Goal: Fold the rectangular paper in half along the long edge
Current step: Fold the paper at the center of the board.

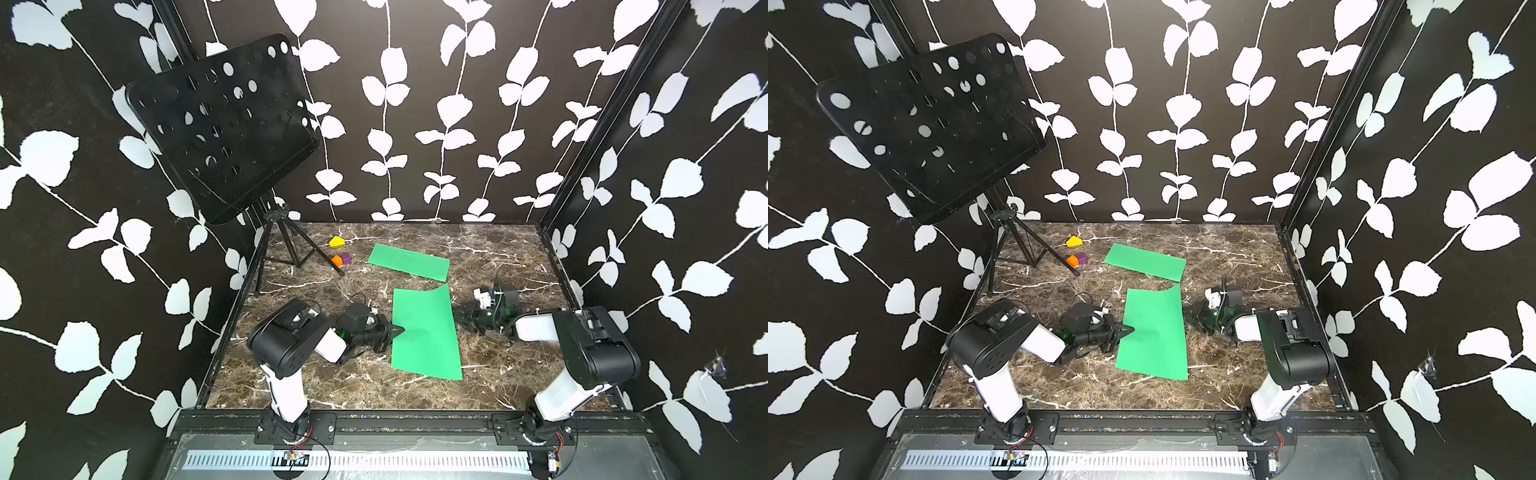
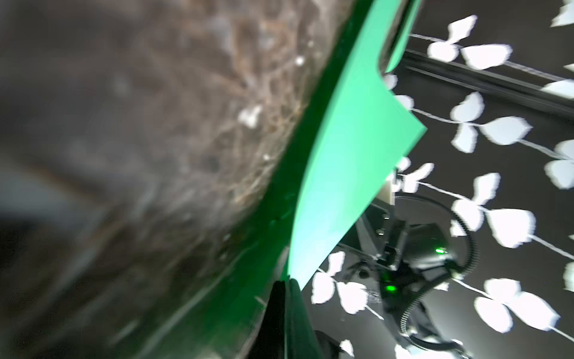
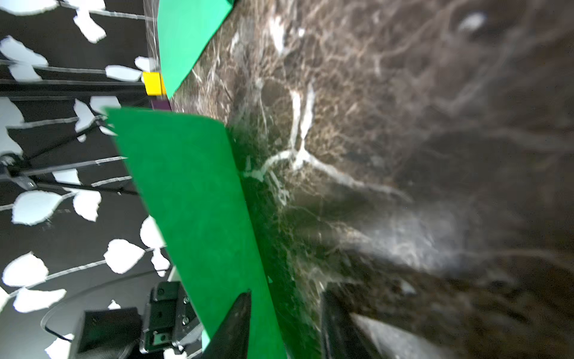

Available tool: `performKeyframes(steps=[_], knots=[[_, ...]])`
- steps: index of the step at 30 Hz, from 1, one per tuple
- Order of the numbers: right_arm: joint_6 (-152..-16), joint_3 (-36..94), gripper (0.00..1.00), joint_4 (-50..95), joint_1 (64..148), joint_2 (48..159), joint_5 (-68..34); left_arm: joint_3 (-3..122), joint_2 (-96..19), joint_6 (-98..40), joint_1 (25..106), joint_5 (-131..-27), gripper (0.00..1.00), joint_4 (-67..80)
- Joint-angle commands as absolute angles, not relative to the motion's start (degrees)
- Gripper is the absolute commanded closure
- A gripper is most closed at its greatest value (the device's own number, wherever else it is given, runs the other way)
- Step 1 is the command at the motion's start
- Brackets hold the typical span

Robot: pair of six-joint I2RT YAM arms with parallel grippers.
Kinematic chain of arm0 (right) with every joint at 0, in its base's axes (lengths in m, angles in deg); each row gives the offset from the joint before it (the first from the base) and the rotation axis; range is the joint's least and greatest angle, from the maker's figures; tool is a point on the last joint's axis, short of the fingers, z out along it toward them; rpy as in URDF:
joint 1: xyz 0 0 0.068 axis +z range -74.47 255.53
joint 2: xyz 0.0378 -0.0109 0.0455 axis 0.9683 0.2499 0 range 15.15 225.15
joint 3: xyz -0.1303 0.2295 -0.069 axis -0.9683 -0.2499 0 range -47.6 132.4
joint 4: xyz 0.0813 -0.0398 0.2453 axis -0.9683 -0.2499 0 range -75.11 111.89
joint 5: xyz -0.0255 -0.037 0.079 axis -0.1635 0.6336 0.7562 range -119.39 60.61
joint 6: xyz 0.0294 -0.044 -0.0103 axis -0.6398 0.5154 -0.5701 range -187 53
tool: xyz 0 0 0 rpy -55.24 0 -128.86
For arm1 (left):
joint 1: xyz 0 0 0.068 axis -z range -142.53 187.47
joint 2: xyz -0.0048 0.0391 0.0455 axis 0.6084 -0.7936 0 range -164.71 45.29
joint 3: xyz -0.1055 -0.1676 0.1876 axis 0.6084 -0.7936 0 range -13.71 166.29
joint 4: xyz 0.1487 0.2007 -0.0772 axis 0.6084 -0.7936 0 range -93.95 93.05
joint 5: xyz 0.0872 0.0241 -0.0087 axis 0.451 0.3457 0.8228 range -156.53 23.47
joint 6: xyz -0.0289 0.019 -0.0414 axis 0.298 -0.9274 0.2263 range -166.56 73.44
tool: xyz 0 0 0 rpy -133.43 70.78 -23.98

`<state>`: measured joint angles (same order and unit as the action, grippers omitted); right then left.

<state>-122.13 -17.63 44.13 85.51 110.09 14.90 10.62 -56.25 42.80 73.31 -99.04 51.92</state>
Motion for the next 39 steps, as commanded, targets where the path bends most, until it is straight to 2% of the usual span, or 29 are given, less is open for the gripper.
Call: performKeyframes(steps=[1,11,19,24,39], knots=[[-122.5,-19.1,0.64,40.5,86.0,111.9,14.6,12.0,-54.6,37.0,73.0,-99.2,1.00,37.7],[-116.1,-22.5,0.76,36.4,87.4,110.0,15.5,9.9,-57.6,40.5,73.0,-98.6,1.00,44.4],[-109.9,-24.1,0.75,33.1,89.8,107.3,18.6,8.6,-58.9,42.6,73.0,-97.5,1.00,47.8],[-109.2,-23.9,0.70,32.6,90.6,105.2,18.3,8.7,-60.0,42.3,73.1,-97.6,1.00,48.9],[-114.9,-19.7,0.70,38.1,93.4,104.3,16.9,12.9,-57.6,27.4,74.4,-97.3,1.00,34.7]])
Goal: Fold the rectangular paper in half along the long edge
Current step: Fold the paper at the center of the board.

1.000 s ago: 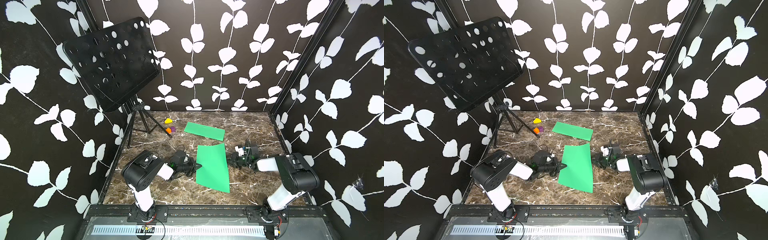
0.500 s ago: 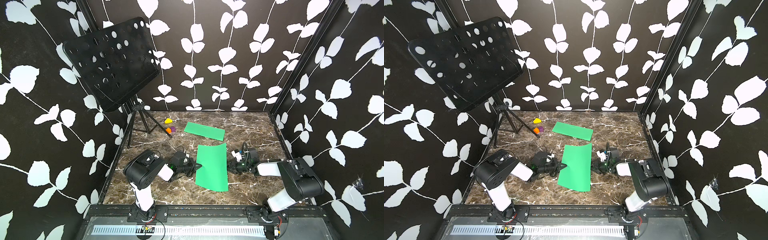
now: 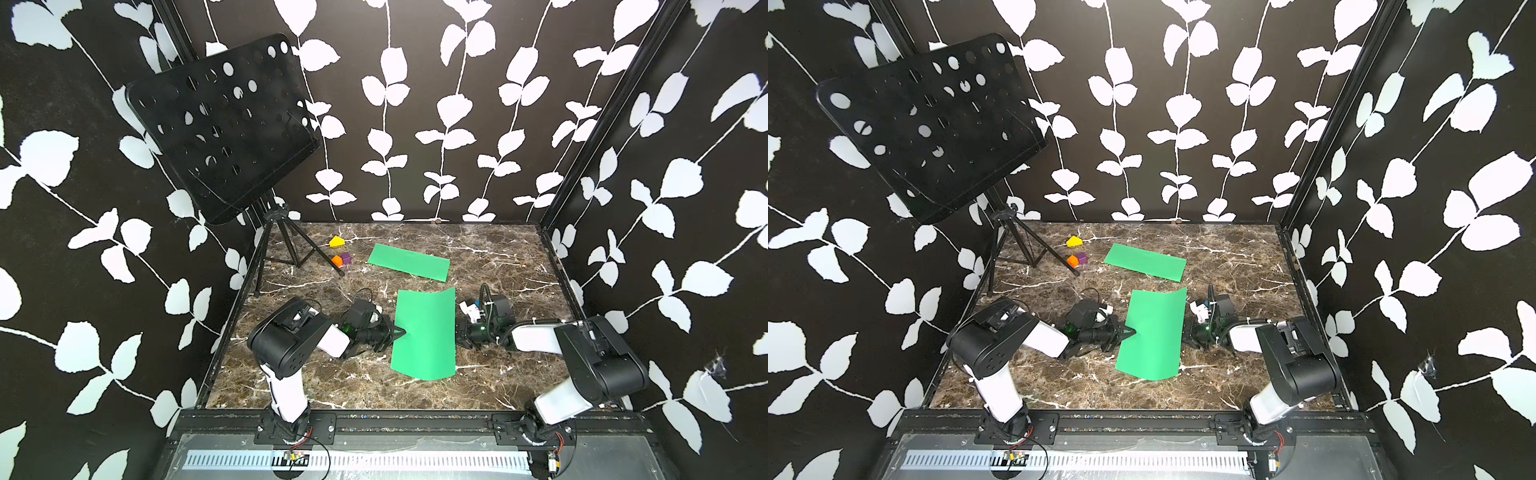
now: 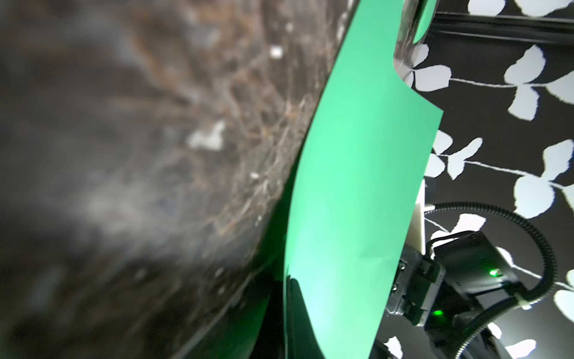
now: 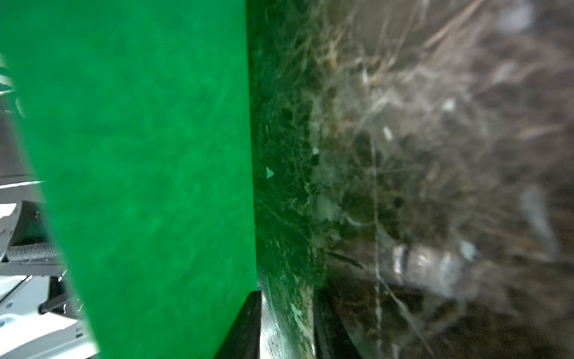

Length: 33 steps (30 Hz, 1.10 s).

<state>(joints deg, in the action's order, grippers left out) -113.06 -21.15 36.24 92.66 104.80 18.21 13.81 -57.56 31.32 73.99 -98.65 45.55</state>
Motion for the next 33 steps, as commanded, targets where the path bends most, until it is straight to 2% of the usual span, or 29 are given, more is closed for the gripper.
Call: performKeyframes(steps=[1,12,17,20,28,33], knots=[[-115.2,-19.3,0.69,38.3,93.8,104.6,16.9,13.1,-57.7,26.8,74.4,-97.2,1.00,34.2],[-119.7,-20.4,0.59,41.8,95.0,102.4,16.2,13.8,-56.6,23.6,74.4,-95.3,1.00,30.1],[-122.0,-21.8,0.47,44.9,96.1,100.8,17.3,13.5,-57.9,26.1,74.4,-95.7,1.00,32.1],[-121.6,-22.5,0.45,43.5,96.7,99.1,16.0,13.4,-58.5,26.7,74.4,-95.8,1.00,33.5],[-122.5,-19.9,0.44,45.2,100.5,103.2,14.5,14.1,-58.7,26.2,74.4,-96.2,1.00,33.6],[-123.9,-19.1,0.55,48.9,101.9,107.1,13.8,13.9,-59.0,26.7,74.4,-96.7,1.00,34.6]])
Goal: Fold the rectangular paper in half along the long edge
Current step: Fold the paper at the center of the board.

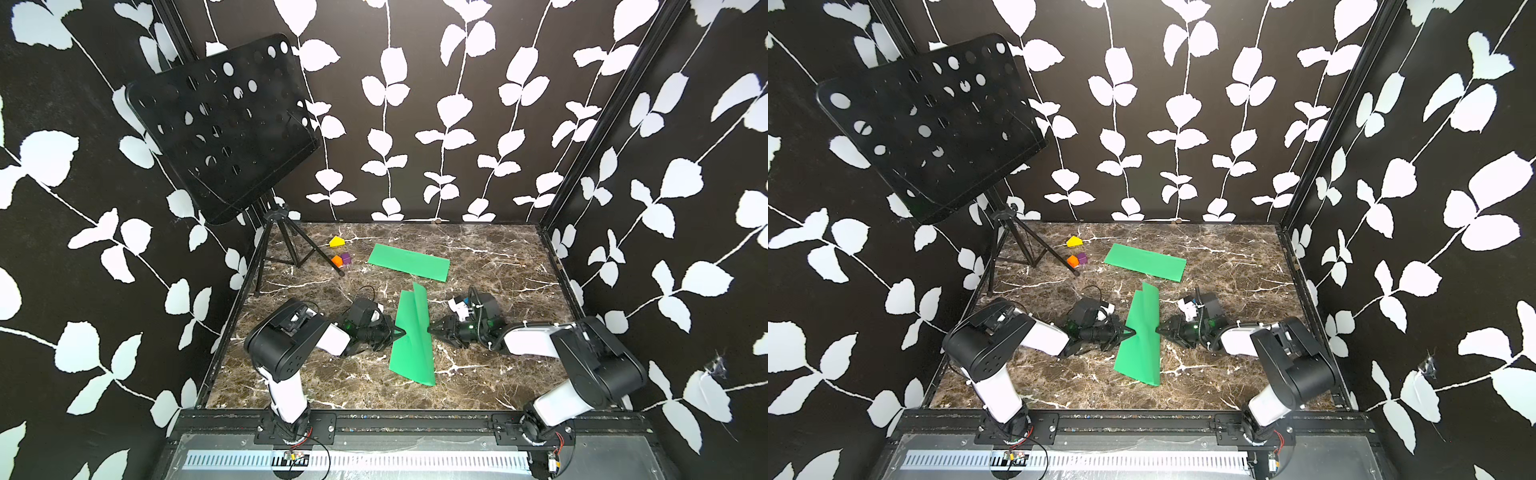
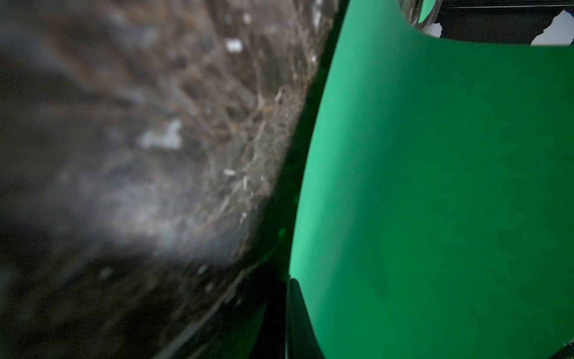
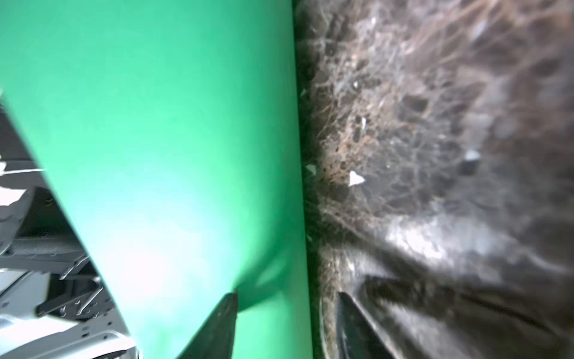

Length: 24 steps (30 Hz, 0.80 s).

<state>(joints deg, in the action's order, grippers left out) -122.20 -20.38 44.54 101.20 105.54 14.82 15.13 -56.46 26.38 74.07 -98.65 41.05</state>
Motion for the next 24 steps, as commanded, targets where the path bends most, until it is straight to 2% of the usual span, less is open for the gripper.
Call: performKeyframes(steps=[1,7,12,15,24], knots=[[-124.3,-19.1,0.56,49.7,102.1,108.3,13.9,13.8,-59.1,26.7,74.4,-96.7,1.00,34.7],[-123.6,-18.9,0.47,50.8,102.6,110.1,12.9,13.4,-59.9,27.4,74.4,-97.0,1.00,36.7],[-124.7,-18.4,0.51,55.1,102.8,112.9,13.3,13.0,-60.5,28.3,74.4,-97.2,1.00,38.3],[-125.2,-18.2,0.58,57.3,102.8,114.3,13.7,12.8,-60.8,28.6,74.4,-97.4,1.00,39.1],[-125.8,-18.0,0.58,63.0,102.9,117.7,15.0,12.2,-61.4,29.4,74.4,-97.5,1.00,40.8]])
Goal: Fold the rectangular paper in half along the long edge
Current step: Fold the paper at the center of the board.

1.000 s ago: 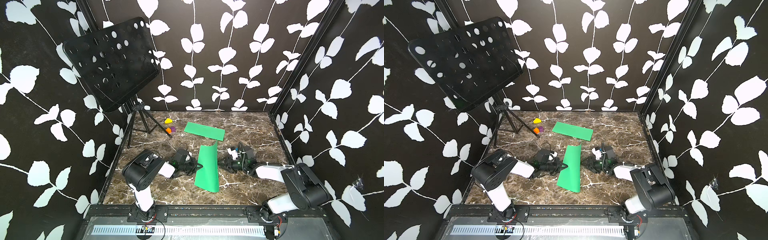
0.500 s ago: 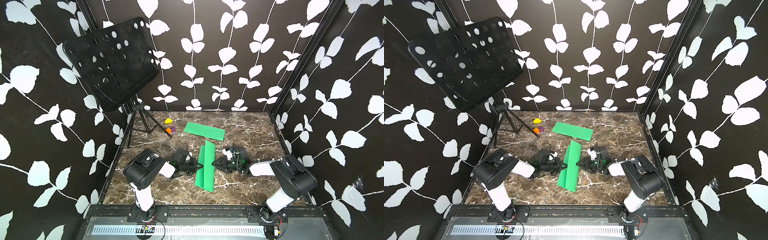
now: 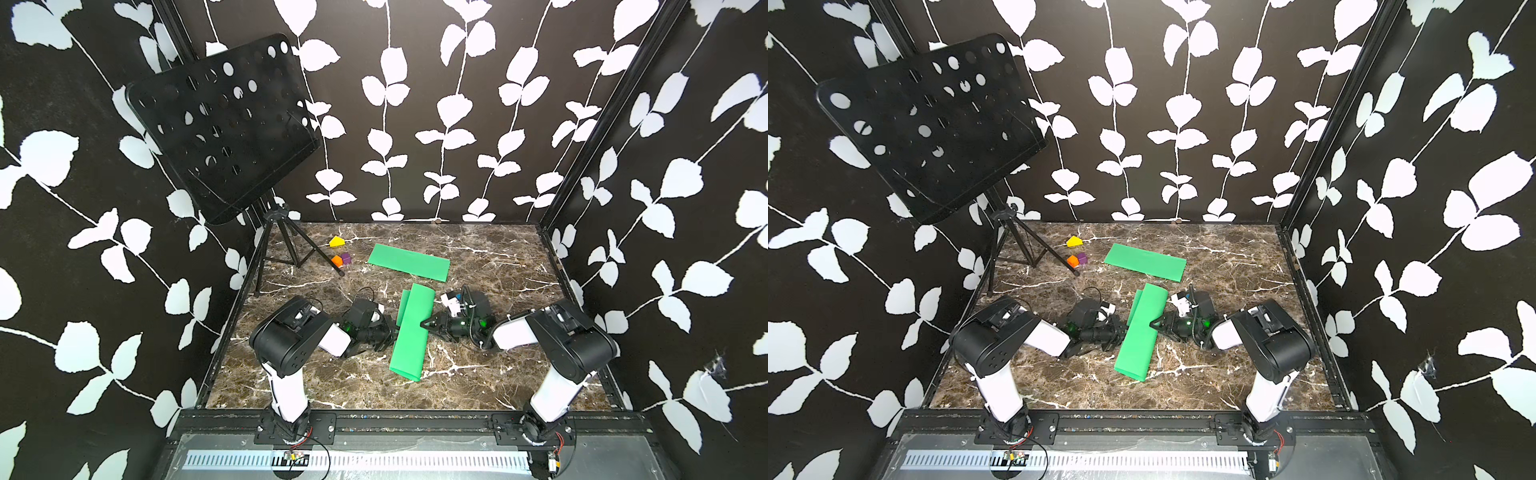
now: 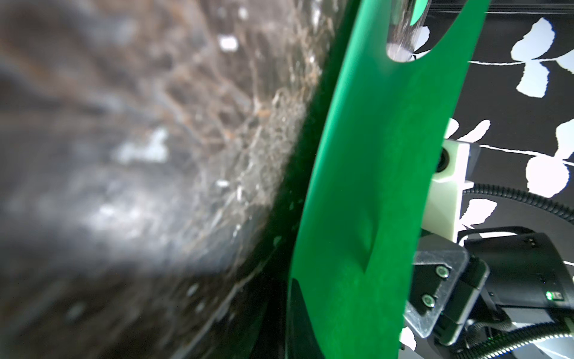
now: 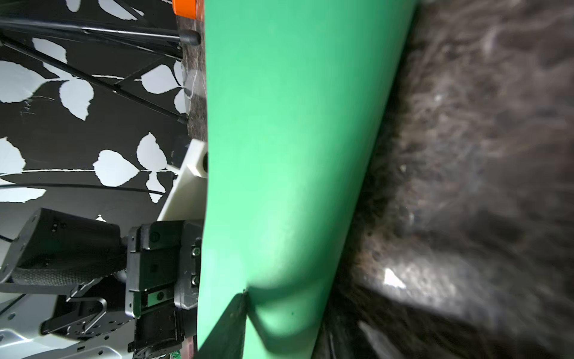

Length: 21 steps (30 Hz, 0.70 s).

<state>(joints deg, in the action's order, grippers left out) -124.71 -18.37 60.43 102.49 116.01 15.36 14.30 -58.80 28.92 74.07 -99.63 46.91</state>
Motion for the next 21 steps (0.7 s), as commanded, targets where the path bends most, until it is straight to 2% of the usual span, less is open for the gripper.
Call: performKeyframes(steps=[1,10,21], knots=[[-126.0,-17.8,0.57,63.6,102.9,118.2,15.2,12.1,-61.5,29.6,74.4,-97.5,1.00,41.2],[-125.9,-17.0,0.57,65.7,102.9,121.9,16.7,11.0,-63.3,31.0,74.4,-98.0,1.00,45.2],[-126.6,-16.2,0.63,67.2,102.9,124.7,17.0,10.7,-64.7,31.7,74.4,-98.2,1.00,47.1]])
